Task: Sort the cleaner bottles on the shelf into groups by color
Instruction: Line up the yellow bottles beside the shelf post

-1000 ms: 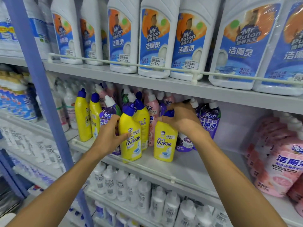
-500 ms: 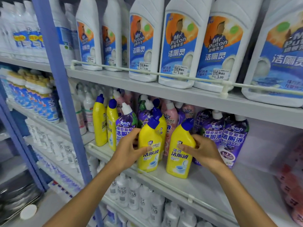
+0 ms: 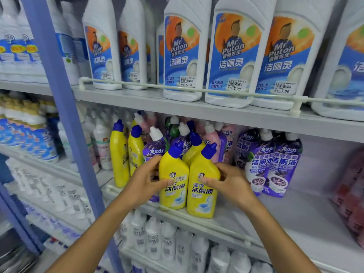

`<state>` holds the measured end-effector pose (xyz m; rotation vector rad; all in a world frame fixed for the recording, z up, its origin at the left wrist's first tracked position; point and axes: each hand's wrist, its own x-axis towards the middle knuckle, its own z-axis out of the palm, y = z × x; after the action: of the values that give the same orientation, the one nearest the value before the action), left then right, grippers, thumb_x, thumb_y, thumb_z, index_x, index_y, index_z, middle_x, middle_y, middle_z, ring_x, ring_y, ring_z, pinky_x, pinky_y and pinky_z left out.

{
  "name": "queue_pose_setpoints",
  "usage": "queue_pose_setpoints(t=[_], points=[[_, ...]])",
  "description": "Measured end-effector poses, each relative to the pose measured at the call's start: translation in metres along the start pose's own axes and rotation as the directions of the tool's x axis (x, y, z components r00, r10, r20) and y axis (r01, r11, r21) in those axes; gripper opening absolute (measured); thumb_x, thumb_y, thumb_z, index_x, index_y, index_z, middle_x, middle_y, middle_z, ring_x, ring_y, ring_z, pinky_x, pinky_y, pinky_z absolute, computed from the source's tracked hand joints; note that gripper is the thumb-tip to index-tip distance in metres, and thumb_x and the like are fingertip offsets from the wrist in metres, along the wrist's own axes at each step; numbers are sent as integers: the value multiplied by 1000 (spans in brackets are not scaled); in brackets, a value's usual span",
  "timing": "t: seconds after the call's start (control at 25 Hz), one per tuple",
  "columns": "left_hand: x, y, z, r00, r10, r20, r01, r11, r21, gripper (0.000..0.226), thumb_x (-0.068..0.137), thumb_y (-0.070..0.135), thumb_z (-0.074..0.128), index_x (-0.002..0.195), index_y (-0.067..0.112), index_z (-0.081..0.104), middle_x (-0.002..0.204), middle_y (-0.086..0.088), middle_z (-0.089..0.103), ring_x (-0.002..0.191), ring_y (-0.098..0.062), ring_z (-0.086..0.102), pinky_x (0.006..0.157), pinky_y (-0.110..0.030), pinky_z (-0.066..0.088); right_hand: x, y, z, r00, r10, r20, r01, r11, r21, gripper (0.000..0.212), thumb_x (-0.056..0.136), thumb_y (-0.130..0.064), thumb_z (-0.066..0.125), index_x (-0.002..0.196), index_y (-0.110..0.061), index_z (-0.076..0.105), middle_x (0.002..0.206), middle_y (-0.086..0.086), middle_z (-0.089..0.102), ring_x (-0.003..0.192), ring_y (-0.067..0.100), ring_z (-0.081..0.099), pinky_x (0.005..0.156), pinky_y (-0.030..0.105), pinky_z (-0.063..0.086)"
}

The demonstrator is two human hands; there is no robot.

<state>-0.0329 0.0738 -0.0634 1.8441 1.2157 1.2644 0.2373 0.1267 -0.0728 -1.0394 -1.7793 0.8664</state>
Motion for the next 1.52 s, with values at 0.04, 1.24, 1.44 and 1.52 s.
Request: queue_pose_setpoints(t=[0.04,1.24,1.44,1.52], points=[[2,-2,-7,1000,5,21,-5,1000,2,44,84,10,80,123,17,61,116,6,73,107,-11,70,85,-21,56,1,-3,5,1000,0,-8,0,1000,-22,39,69,-44,88,100,-24,74,89,-9,78,81,6,73,73,31,60],[-15,-8,24,823,-34,-568,226,935,272,39,83,26,83,113,9,65,101,-4,72,91,-24,70,73,-24,52,8,-11,27,990,-103,94,134,891,-435,46,83,-49,74,116,-18,63,104,4,70,96,24,66,82,36,54],[-25,21,33,910,-182,-373,386,701,599,44,89,39,74,112,9,53,103,-10,65,101,-35,63,72,-36,43,-2,-22,-7,961,-147,236,258,789,-557,35,95,-43,61,116,-16,61,114,10,63,103,31,62,88,43,53],[-37,37,42,922,-241,-302,386,579,718,49,91,50,67,111,8,50,98,-11,60,99,-38,61,71,-40,44,-11,-23,-23,940,-141,311,308,742,-595,34,96,-42,58,117,-15,58,120,11,59,108,32,60,90,46,53]])
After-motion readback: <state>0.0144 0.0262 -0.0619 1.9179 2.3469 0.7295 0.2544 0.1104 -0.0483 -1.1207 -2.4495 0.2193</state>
